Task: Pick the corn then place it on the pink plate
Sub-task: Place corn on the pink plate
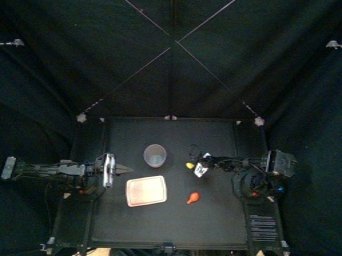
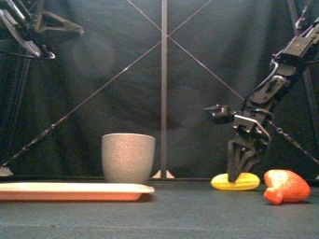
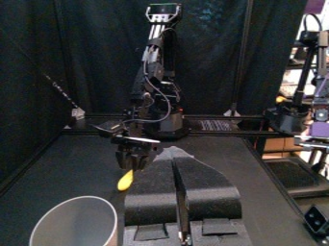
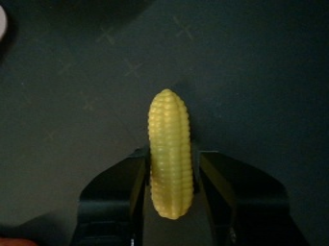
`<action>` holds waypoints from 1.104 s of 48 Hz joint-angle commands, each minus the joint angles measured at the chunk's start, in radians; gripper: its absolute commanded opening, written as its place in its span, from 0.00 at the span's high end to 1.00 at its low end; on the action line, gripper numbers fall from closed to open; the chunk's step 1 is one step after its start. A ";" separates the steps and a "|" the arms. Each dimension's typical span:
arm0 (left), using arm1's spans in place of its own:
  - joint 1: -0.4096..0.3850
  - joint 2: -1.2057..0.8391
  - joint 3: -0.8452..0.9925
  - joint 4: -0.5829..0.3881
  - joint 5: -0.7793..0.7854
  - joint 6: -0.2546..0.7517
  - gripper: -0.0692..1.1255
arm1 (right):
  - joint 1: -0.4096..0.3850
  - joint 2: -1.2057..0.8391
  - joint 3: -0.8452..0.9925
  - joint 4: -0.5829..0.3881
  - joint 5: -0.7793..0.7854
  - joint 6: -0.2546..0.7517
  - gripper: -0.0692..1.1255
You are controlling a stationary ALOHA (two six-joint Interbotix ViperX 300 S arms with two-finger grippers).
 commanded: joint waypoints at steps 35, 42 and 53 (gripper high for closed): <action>0.018 -0.035 -0.028 0.005 -0.006 0.002 0.97 | 0.362 0.212 -0.584 -0.015 0.014 -0.009 0.48; 0.020 -0.035 -0.025 0.005 -0.005 0.002 0.97 | 0.377 0.311 -0.681 -0.046 0.025 -0.009 0.47; 0.020 -0.037 -0.021 0.003 -0.005 0.002 0.97 | 0.367 0.410 -0.778 -0.083 0.077 -0.008 0.42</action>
